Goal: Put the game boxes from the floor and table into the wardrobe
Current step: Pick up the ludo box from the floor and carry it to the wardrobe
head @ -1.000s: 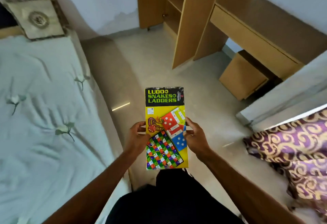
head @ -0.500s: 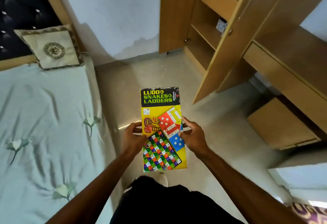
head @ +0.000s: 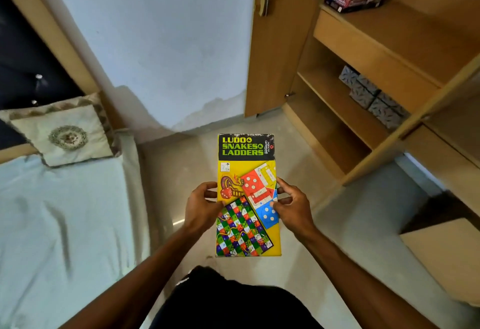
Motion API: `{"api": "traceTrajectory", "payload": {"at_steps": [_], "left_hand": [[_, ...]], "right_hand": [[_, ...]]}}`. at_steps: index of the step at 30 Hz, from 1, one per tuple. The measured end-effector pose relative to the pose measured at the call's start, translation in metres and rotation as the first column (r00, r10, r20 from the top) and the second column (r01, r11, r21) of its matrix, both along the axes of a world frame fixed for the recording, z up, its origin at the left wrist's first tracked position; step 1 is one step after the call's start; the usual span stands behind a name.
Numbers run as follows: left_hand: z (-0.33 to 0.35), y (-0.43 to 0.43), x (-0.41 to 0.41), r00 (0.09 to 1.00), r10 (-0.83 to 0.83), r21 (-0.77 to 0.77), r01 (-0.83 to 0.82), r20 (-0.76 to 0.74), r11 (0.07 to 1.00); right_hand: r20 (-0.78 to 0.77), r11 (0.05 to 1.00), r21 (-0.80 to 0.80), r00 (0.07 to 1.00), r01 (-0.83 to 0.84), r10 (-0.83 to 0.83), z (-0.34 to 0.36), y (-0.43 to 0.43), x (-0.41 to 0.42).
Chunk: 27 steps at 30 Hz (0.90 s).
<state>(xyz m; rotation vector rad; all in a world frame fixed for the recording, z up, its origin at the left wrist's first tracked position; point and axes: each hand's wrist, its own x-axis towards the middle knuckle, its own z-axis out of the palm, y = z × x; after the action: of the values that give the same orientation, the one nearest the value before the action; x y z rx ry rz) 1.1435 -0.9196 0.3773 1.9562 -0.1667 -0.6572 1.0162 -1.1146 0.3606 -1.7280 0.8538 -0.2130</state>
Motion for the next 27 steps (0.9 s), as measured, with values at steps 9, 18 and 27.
{"api": "traceTrajectory", "payload": {"at_steps": [9, 18, 27], "left_hand": [[0.021, -0.159, 0.186, 0.983, -0.177, 0.012, 0.177, 0.040, 0.984], [0.019, -0.363, 0.306, 0.979, -0.196, 0.004, 0.196, 0.051, 0.981], [0.033, -0.574, 0.400, 0.962, -0.262, -0.077, 0.268, 0.072, 0.960]], "right_hand": [[0.043, 0.974, 0.030, 0.973, 0.225, -0.226, 0.010, -0.128, 0.156], [0.035, 0.949, 0.024, 0.948, 0.315, -0.316, 0.015, -0.324, 0.274], [0.080, 0.893, 0.012, 0.890, 0.450, -0.450, 0.044, -0.516, 0.364]]}}
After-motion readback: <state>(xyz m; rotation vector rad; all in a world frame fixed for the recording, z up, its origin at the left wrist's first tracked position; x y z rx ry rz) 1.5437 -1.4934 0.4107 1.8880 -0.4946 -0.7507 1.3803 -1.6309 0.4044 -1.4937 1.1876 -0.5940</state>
